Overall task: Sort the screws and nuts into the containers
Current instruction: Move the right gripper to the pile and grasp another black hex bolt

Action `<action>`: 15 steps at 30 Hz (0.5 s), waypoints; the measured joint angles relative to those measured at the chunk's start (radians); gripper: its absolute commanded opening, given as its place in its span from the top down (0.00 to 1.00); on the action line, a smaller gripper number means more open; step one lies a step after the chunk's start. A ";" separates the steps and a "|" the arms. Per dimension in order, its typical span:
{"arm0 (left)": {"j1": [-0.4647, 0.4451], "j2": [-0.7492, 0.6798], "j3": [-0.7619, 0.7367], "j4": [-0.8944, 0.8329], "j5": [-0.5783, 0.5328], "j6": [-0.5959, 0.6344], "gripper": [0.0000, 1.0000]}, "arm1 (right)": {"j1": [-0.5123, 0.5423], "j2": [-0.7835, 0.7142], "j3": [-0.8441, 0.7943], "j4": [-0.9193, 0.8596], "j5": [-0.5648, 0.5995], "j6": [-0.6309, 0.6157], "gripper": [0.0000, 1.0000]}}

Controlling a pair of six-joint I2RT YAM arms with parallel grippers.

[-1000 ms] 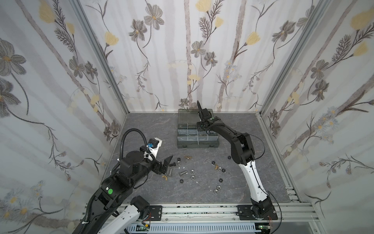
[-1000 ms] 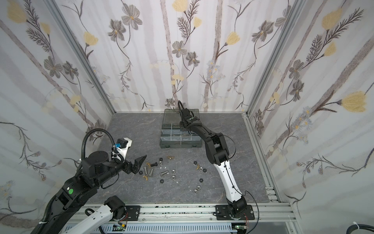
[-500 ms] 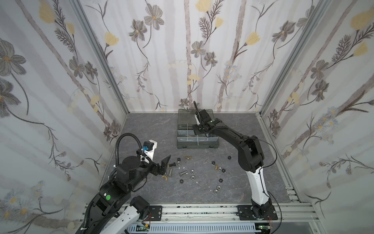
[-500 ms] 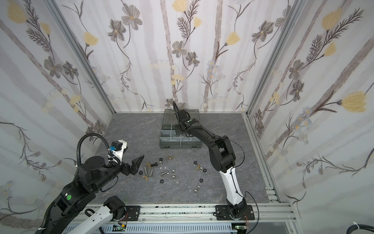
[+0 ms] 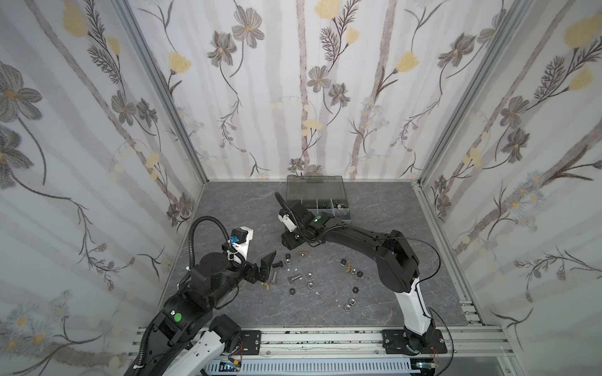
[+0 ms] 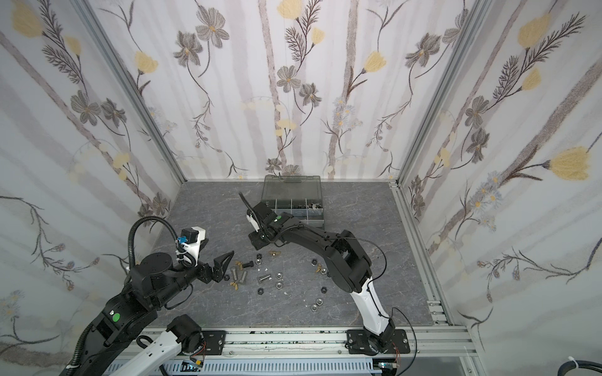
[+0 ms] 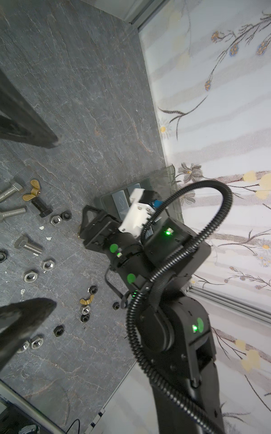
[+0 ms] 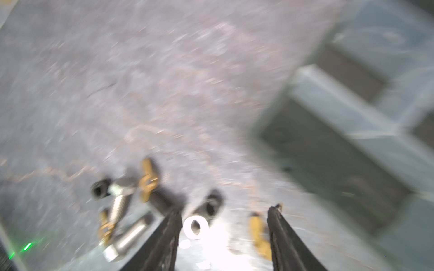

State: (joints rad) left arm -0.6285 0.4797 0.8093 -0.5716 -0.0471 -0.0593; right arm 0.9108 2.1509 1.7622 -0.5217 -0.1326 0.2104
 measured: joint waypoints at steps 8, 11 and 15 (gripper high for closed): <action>0.000 0.012 0.012 -0.001 0.011 0.000 0.00 | 0.027 0.018 -0.059 0.032 -0.074 -0.129 0.43; 0.000 0.012 0.012 -0.001 0.011 0.000 0.00 | 0.032 0.034 -0.048 0.051 -0.101 -0.192 0.43; 0.000 0.012 0.012 -0.001 0.012 0.000 0.00 | 0.045 0.070 -0.010 0.046 -0.124 -0.269 0.44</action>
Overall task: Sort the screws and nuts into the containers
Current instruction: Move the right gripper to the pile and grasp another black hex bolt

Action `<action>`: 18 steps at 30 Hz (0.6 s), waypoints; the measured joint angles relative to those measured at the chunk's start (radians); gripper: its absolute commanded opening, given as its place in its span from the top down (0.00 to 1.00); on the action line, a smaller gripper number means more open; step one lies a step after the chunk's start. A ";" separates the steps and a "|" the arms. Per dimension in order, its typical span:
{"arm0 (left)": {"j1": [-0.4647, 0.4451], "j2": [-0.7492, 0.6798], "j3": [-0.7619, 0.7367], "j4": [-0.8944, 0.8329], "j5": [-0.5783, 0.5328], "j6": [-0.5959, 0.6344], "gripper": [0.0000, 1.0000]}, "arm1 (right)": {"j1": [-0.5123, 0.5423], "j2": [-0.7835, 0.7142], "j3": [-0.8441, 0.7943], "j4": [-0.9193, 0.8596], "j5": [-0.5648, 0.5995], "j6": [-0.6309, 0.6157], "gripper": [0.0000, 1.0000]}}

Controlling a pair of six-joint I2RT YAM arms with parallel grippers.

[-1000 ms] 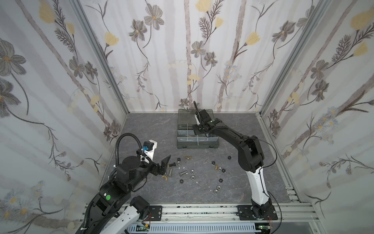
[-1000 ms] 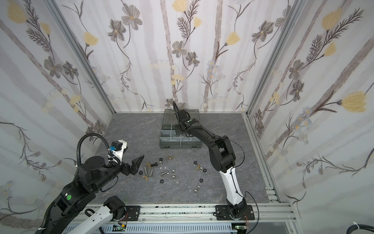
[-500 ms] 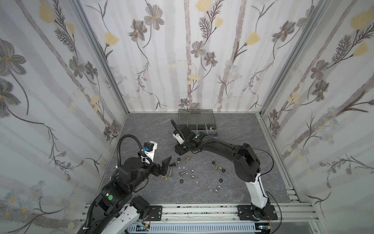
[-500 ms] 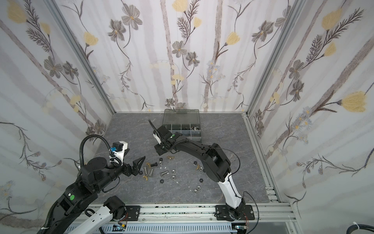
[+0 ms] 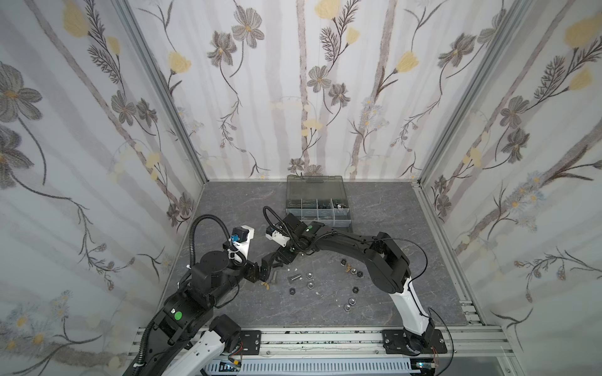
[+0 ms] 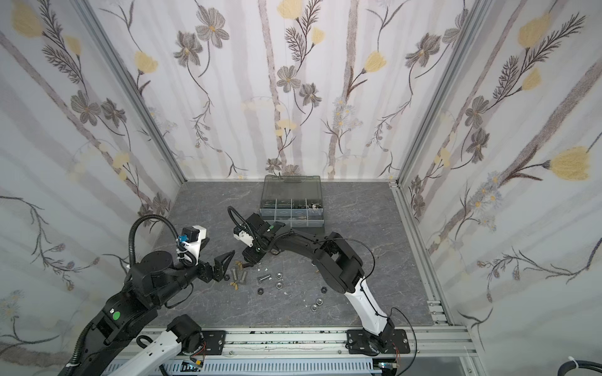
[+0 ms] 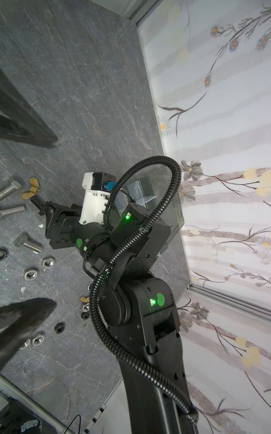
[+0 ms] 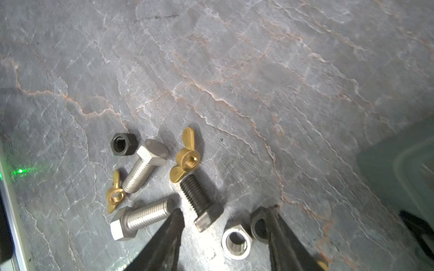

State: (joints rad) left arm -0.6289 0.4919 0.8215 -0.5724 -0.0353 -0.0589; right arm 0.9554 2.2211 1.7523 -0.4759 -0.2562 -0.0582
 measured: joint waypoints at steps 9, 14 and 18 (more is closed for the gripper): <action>0.000 0.001 0.000 0.000 0.003 0.000 0.00 | 0.037 0.074 0.062 -0.046 -0.002 -0.142 0.55; 0.000 0.008 0.002 0.000 0.002 0.001 0.00 | 0.046 0.094 0.069 -0.080 0.021 -0.186 0.62; 0.000 0.011 0.006 0.000 0.002 0.003 0.00 | 0.047 0.098 0.069 -0.082 0.044 -0.205 0.72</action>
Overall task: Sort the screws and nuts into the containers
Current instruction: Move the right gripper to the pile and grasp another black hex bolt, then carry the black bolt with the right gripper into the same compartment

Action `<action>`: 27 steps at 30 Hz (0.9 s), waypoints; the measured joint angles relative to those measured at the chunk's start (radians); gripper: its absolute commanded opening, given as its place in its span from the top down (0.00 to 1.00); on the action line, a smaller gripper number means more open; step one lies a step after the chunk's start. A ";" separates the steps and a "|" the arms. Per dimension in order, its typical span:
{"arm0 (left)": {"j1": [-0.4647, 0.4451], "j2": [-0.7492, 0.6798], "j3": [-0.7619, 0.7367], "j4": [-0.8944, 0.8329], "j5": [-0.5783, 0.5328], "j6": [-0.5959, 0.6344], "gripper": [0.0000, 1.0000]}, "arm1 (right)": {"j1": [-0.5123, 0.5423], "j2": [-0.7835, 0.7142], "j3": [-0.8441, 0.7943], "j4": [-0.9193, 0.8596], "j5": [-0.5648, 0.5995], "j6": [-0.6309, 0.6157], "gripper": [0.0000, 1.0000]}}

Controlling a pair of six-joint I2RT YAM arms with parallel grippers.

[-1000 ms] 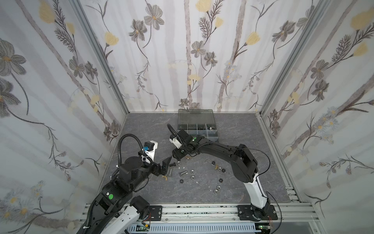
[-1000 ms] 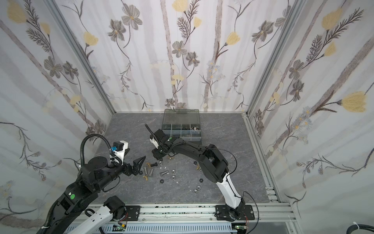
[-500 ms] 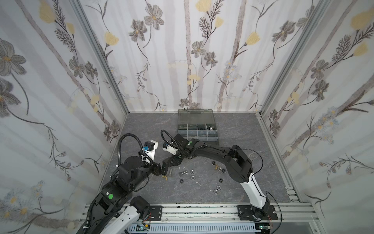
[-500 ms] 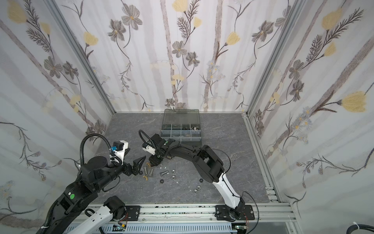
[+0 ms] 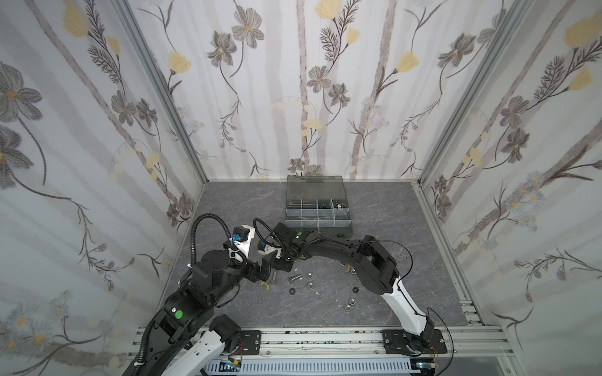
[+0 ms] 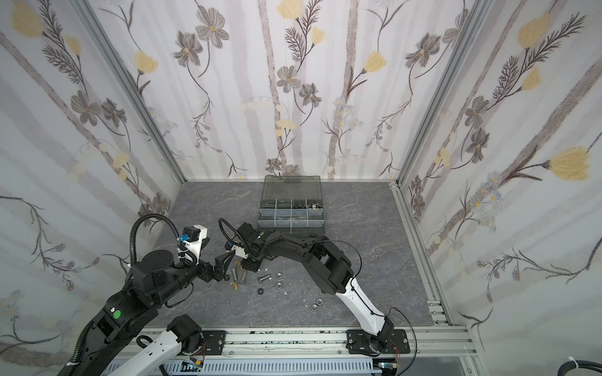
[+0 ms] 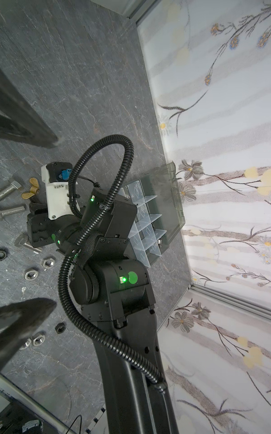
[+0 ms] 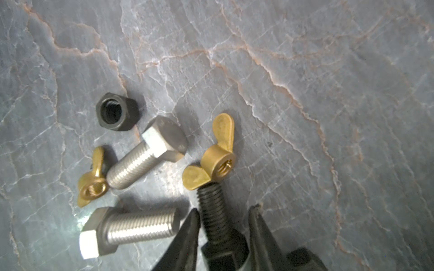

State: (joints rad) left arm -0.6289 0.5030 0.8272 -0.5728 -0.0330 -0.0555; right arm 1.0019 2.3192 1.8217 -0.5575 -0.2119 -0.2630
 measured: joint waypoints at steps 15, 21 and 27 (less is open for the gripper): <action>0.000 0.002 0.002 0.000 0.000 0.004 0.00 | -0.065 -0.072 -0.095 0.040 0.003 0.032 0.92; 0.000 0.002 0.002 0.000 0.000 0.004 0.00 | -0.130 -0.157 -0.135 0.069 -0.025 0.081 0.95; 0.000 0.002 0.002 0.000 -0.001 0.004 0.00 | -0.213 -0.217 -0.150 0.100 -0.061 0.124 0.95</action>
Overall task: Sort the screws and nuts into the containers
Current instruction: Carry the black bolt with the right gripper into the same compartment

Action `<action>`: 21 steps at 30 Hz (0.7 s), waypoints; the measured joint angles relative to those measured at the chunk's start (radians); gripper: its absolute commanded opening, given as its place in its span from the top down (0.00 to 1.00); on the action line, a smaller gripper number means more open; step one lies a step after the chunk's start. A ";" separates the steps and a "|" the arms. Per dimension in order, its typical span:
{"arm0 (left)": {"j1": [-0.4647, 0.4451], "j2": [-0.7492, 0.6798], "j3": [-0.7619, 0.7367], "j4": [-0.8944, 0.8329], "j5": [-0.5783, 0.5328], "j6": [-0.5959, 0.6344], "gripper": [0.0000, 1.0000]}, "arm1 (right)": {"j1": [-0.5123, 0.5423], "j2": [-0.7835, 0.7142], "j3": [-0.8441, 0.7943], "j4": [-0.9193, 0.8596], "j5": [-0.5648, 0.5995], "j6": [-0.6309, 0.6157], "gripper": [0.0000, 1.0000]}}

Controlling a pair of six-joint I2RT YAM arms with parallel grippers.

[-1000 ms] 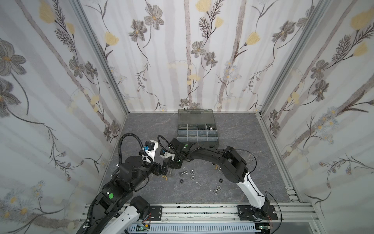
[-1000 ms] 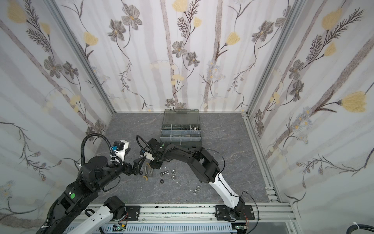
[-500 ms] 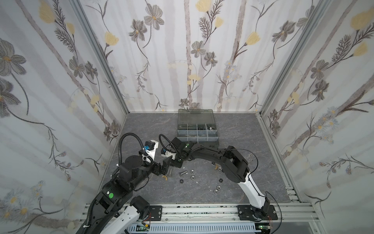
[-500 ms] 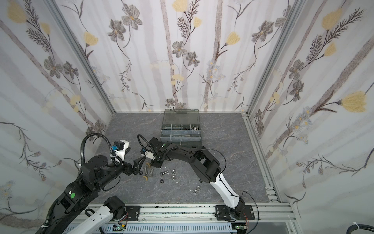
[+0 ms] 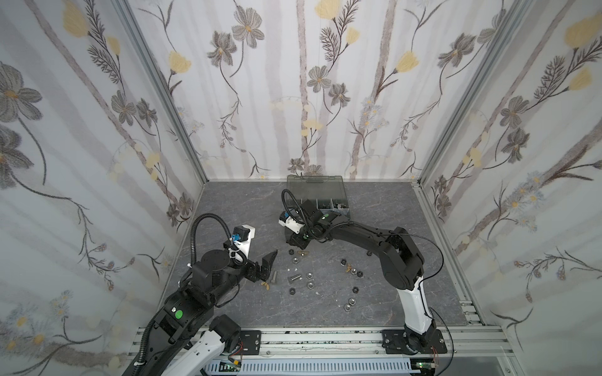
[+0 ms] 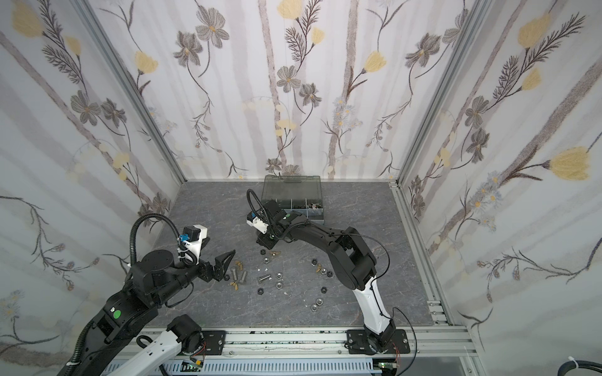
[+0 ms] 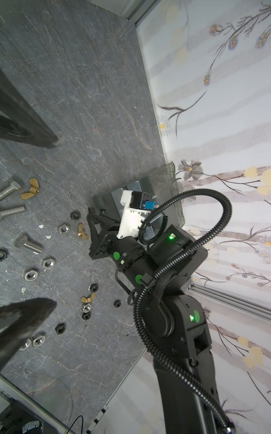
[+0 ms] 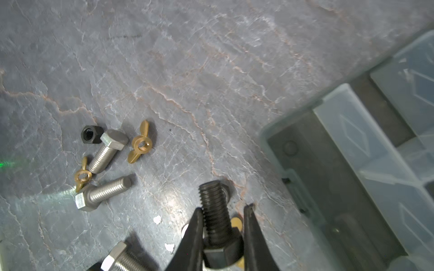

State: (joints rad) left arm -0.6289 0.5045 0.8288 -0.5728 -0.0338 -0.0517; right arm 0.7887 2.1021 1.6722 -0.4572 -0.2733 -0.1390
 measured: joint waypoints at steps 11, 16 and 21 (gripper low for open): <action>0.000 -0.003 0.000 0.000 0.000 0.000 0.00 | -0.181 -0.098 -0.021 0.073 0.092 0.055 0.97; 0.000 -0.002 0.009 0.000 0.000 0.001 0.00 | -0.259 -0.084 -0.009 0.119 0.181 0.085 0.96; 0.000 0.001 0.019 -0.001 -0.004 0.014 0.00 | -0.291 0.002 0.065 0.161 0.258 0.125 0.96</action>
State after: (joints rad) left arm -0.6289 0.5053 0.8474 -0.5735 -0.0380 -0.0376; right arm 0.4976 2.1044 1.7370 -0.2962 -0.0151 -0.0143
